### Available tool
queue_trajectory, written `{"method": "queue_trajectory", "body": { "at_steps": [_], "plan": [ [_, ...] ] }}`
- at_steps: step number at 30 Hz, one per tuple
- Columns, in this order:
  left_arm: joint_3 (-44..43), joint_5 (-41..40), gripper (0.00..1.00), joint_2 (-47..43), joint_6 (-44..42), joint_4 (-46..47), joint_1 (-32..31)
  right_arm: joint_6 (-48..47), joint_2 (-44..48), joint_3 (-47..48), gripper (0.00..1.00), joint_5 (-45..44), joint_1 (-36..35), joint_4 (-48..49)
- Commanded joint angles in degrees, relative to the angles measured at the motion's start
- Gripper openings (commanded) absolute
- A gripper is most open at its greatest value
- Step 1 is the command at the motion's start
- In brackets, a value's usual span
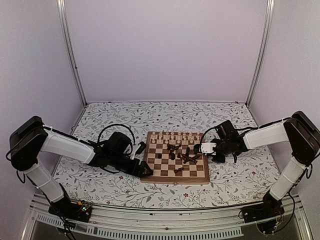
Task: Set up the chess pieces on the board
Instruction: Adjust the chessboard at the center of the board.
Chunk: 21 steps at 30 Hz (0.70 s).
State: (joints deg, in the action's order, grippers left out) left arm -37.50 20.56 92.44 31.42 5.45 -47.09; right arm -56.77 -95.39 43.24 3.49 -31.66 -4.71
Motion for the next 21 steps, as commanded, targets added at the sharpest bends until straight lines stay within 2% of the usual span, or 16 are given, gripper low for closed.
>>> {"method": "queue_trajectory", "body": {
  "at_steps": [1, 4, 7, 10, 14, 18, 21],
  "plan": [
    [-2.95, 2.16, 0.79, 0.08, -3.39, -6.48, -1.82, -0.19, -1.23, -0.88, 0.03, -0.15, 0.45, -2.44],
    [-6.06, -0.46, 0.76, -1.21, -6.43, -14.66, -1.86, 0.06, -0.12, -1.35, 0.03, -0.95, 1.37, -3.59],
    [-10.1, -7.39, 0.74, -3.05, -9.86, -23.64, -2.1, 0.46, 3.21, -2.63, 0.05, -2.24, 2.41, -4.8],
    [-14.02, -15.14, 0.7, -4.32, -13.41, -29.13, -2.62, 1.82, 7.65, -3.87, 0.15, -4.13, 2.96, -5.91],
    [-19.16, -20.11, 0.61, -3.62, -17.25, -29.27, -2.66, 6.78, 14.15, -3.56, 0.29, -4.33, 3.01, -8.85],
    [-24.82, -19.08, 0.55, 0.94, -21.49, -28.14, -2.66, 13.56, 19.71, -3.08, 0.37, 1.11, 3.12, -10.14],
    [-31.37, -18.48, 0.48, 6.66, -23.94, -31.05, -2.66, 15.8, 23.49, -4.4, 0.44, 4.79, 4.93, -9.22]
  ]
}}
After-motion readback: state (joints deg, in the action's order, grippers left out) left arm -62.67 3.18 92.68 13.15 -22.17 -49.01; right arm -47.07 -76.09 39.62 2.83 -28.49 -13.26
